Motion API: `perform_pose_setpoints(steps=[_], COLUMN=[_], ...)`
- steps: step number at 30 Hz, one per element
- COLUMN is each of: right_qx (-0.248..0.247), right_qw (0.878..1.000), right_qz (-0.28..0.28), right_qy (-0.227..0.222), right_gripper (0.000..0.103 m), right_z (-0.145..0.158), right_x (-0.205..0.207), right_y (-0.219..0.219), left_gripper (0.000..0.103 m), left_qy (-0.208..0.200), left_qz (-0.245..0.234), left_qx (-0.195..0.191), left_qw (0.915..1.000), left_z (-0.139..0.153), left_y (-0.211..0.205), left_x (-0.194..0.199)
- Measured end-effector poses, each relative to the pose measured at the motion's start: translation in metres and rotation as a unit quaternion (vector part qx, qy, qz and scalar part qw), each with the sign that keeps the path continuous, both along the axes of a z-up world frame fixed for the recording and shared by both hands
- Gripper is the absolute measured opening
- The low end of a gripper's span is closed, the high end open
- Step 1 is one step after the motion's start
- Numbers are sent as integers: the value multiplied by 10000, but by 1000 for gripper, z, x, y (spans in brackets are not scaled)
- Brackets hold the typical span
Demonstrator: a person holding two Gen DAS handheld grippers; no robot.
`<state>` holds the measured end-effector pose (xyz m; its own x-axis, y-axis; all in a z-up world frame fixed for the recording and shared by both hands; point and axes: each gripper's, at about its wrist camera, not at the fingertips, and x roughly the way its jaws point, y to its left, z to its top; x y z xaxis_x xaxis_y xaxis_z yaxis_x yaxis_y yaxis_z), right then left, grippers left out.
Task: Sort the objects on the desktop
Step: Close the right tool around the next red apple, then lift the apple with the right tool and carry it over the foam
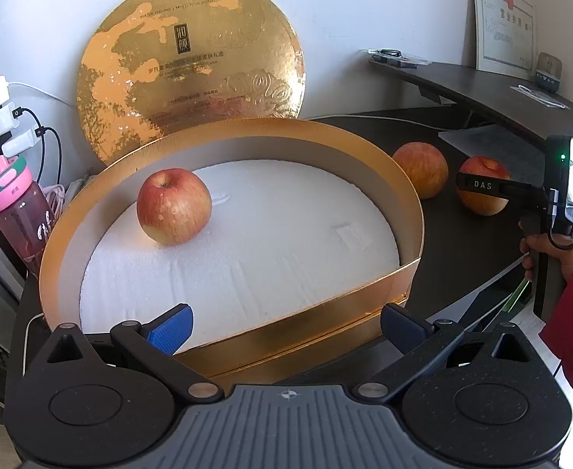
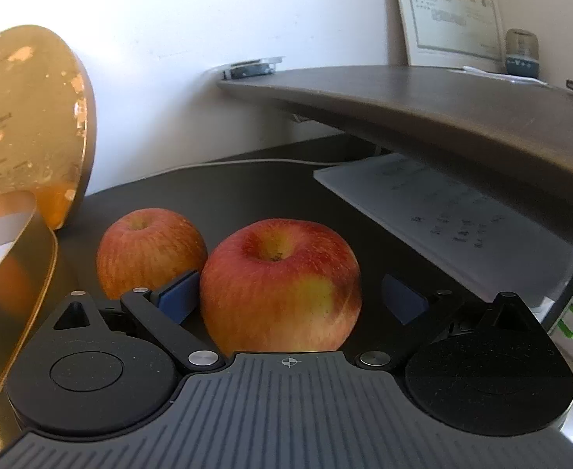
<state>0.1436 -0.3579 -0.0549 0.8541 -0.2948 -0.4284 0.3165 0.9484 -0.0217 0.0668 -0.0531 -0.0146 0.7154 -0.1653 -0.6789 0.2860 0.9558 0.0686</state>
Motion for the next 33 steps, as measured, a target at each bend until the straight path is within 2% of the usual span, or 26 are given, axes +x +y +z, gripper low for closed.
perform_pose_setpoints(steps=[3, 6, 14, 20, 26, 33], right_qx=[-7, -44, -145, -146, -242, -321], right_qw=[10000, 9997, 9991, 9969, 9939, 9932], right_qz=[66, 180, 247, 644, 947, 977], right_qy=[25, 136, 305, 438, 509, 538], right_gripper=[99, 89, 88, 88, 88, 89], right_z=[-3, -6, -5, -8, -12, -13], right_x=[3, 7, -5, -29, -35, -31], right_y=[-1, -1, 18, 53, 85, 88], left_gripper=[102, 102, 102, 102, 102, 102], left_qy=[11, 29, -9, -139, -254, -287], left_qz=[-14, -19, -70, -112, -37, 39], left_qx=[15, 26, 30, -45, -133, -262], left_qw=[10000, 10000, 10000, 9998, 9996, 9992], left_z=[-1, -2, -2, 4, 10, 12], left_y=[-2, -3, -1, 4, 17, 30], left_x=[-1, -1, -7, -14, -21, -21])
